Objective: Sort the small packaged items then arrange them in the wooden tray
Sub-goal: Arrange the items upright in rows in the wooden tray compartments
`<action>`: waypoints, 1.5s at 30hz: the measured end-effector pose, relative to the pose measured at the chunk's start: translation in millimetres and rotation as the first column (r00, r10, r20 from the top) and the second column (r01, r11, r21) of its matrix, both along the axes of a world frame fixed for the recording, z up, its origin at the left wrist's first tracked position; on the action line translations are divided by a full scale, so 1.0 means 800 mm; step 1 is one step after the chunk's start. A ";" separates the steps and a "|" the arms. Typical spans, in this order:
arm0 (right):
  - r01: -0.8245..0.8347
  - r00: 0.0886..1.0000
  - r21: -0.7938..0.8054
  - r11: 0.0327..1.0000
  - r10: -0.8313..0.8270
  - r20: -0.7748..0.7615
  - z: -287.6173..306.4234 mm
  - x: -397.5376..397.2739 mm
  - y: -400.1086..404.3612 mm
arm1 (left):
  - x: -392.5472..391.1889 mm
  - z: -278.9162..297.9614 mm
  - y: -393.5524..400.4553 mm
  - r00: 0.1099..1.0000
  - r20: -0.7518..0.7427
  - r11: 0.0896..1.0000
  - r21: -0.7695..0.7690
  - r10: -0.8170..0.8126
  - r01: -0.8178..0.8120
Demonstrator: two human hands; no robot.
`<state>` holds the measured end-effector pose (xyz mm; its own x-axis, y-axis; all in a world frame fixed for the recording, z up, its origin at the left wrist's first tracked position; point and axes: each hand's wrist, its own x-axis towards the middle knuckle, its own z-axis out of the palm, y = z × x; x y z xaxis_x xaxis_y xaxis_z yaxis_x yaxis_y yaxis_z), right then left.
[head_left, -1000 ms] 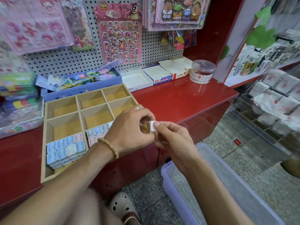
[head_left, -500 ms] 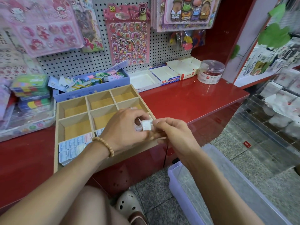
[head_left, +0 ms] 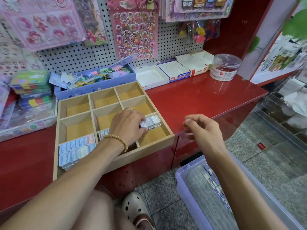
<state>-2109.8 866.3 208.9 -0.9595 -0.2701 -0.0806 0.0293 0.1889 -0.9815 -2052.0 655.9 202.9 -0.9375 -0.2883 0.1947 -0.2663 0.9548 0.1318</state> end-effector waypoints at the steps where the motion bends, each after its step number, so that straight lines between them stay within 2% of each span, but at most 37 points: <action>1: 0.007 1.000 -0.002 1.000 -0.007 -0.001 -0.002 -0.001 0.001 | 0.000 0.001 -0.001 1.000 -0.010 1.000 0.001 0.003 -0.003; 9: 0.020 1.000 -0.005 1.000 -0.020 -0.001 -0.011 -0.002 0.009 | -0.006 0.006 -0.003 1.000 0.025 0.999 -0.029 -0.012 0.013; 12: 0.037 0.999 -0.013 0.999 -0.037 -0.008 -0.009 0.002 0.017 | -0.002 0.015 0.002 1.000 0.002 0.998 0.056 -0.021 0.020; 15: 0.061 0.998 -0.029 0.998 -0.061 -0.010 -0.005 0.010 0.031 | 0.008 0.028 0.019 0.993 -0.119 0.968 0.250 -0.005 0.035; 18: 0.079 0.997 -0.042 0.996 -0.080 -0.015 0.000 0.021 0.053 | 0.026 0.039 0.050 0.964 -0.259 0.858 0.506 0.052 0.090; 21: 0.116 0.992 -0.062 0.991 -0.118 -0.032 0.003 0.034 0.084 | 0.049 0.039 0.088 0.942 -0.316 0.724 0.675 0.109 0.143; 26: 0.212 0.977 -0.083 0.974 -0.213 0.002 -0.005 0.059 0.146 | 0.077 0.016 0.151 0.957 -0.222 0.486 0.867 0.186 0.107; 30: 0.315 0.949 -0.085 0.945 -0.311 0.049 -0.033 0.074 0.199 | 0.085 -0.008 0.196 0.968 -0.145 0.361 0.930 0.206 0.063; 38: 0.458 0.868 0.022 0.889 -0.452 0.205 -0.147 0.105 0.293 | 0.072 -0.115 0.265 0.999 0.048 0.429 0.903 -0.016 -0.037; 42: 0.484 0.819 0.100 0.869 -0.491 0.298 -0.221 0.112 0.315 | 0.050 -0.186 0.287 0.972 0.193 0.537 0.839 -0.137 -0.091; 45: 0.523 0.769 0.134 0.842 -0.534 0.351 -0.278 0.104 0.322 | 0.025 -0.234 0.301 0.941 0.257 0.636 0.769 -0.219 -0.062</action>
